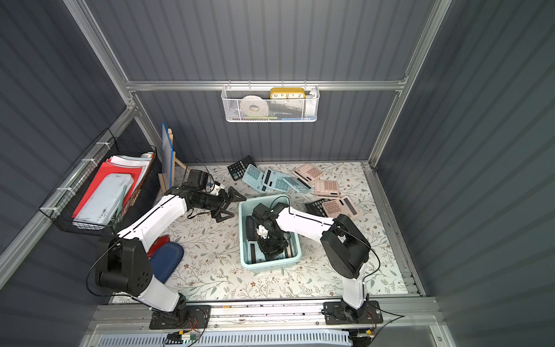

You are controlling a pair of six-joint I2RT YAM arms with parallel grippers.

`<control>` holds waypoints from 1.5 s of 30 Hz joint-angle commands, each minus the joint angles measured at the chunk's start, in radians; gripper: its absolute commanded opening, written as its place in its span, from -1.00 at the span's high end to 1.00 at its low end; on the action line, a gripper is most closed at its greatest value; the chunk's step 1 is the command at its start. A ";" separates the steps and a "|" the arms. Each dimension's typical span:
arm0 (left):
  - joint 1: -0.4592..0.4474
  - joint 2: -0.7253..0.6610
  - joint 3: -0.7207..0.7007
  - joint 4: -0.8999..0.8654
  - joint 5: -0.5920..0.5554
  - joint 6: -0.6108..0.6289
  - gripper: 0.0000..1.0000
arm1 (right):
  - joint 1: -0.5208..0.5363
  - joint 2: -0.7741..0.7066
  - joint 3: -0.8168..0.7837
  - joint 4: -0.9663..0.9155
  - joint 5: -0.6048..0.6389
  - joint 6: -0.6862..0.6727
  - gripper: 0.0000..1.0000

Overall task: Put the calculator in the storage box
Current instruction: Place the calculator in the storage box, then adjust the storage box at the center of the board.

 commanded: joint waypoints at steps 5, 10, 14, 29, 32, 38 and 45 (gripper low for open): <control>-0.002 0.011 0.030 -0.027 0.003 -0.002 -0.98 | 0.015 -0.037 0.029 -0.002 0.000 -0.001 0.52; -0.003 0.001 0.110 -0.098 -0.076 0.026 -0.99 | 0.001 -0.133 0.100 -0.044 0.040 0.034 0.37; -0.002 -0.002 0.176 -0.137 -0.129 0.041 -0.99 | -0.015 -0.195 0.175 -0.103 0.074 0.064 -0.04; -0.003 -0.011 0.249 -0.123 -0.198 0.037 -0.98 | -0.112 -0.411 0.216 -0.163 0.391 0.082 -0.98; -0.002 -0.011 0.249 -0.117 -0.205 0.034 -0.98 | -0.237 -0.492 0.127 -0.093 0.285 0.131 -0.98; -0.003 -0.039 0.200 -0.105 -0.209 0.027 -0.99 | -0.456 -0.593 -0.047 0.021 -0.017 0.222 -0.98; -0.003 -0.031 0.166 -0.112 -0.160 0.034 -0.99 | -0.465 -0.550 -0.166 0.040 -0.141 0.220 -0.93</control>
